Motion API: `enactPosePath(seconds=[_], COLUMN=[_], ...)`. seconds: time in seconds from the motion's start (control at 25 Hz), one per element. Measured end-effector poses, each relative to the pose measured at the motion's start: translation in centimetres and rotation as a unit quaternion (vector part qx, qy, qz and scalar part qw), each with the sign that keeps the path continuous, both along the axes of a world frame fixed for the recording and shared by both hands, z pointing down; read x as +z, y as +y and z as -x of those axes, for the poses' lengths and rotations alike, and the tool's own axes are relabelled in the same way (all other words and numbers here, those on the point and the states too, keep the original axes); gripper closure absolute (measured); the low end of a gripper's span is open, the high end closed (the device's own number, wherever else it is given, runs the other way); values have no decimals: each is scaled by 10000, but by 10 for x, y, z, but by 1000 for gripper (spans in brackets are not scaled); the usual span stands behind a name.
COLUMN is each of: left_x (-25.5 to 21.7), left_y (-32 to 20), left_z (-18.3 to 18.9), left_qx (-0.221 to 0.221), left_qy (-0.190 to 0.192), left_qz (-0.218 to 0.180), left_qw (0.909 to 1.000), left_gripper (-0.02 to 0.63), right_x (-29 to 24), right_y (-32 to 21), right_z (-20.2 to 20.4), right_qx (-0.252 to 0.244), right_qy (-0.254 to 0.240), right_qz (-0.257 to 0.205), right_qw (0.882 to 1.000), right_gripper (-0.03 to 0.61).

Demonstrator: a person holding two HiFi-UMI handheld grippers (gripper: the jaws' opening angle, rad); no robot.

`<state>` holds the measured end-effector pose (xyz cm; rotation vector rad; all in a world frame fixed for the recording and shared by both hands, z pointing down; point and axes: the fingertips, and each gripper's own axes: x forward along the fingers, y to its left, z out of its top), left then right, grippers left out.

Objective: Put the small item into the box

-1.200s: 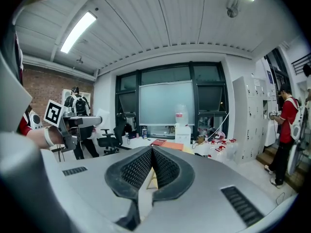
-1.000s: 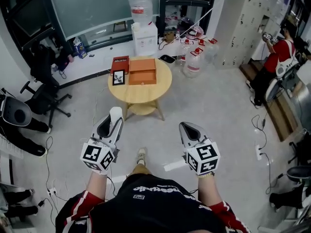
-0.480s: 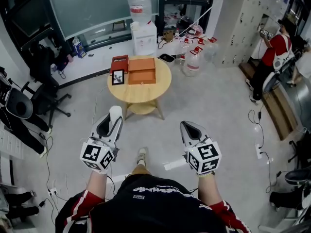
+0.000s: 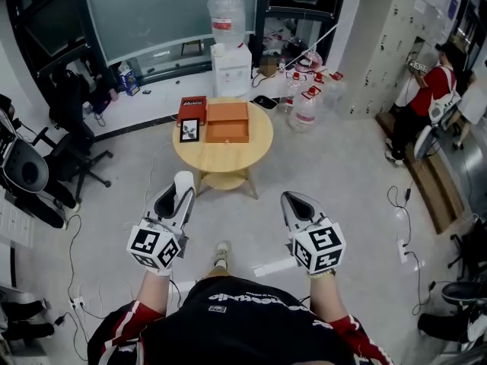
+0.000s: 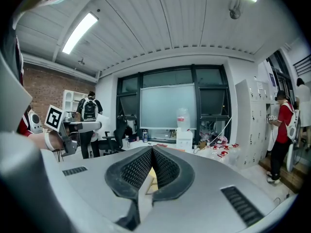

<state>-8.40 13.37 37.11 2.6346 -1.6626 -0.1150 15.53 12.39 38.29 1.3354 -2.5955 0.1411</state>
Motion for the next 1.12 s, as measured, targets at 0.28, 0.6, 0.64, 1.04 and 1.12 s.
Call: enactPosePath(seconds=[0.28,0.6,0.64,1.04,1.12], left_x=[-1,4,3,6,5], left_y=[-17,-43,-47,-91,-102], left_z=[10,9,9,27,29], left_qx=[13,176,177,159,165], left_qy=[113,143,149,205,231], left_qz=[61,130,130,219,212], left_qw=[9999,9997,9996,9994,9994], left_gripper=[449,449,449,449,449], right_x=[-10,-12,-13,-16,-19], right_y=[-17,-41,-44,-90,-101], right_z=[11,9,8,30,32], right_qx=[-11,169,174,73,70], right_qy=[18,-52,-52,6,-9], right_qz=[-41,-39,-36,-35,-48], right_qw=[10000,9998,9998,10000,10000], right_gripper=[554,554,553,554,554])
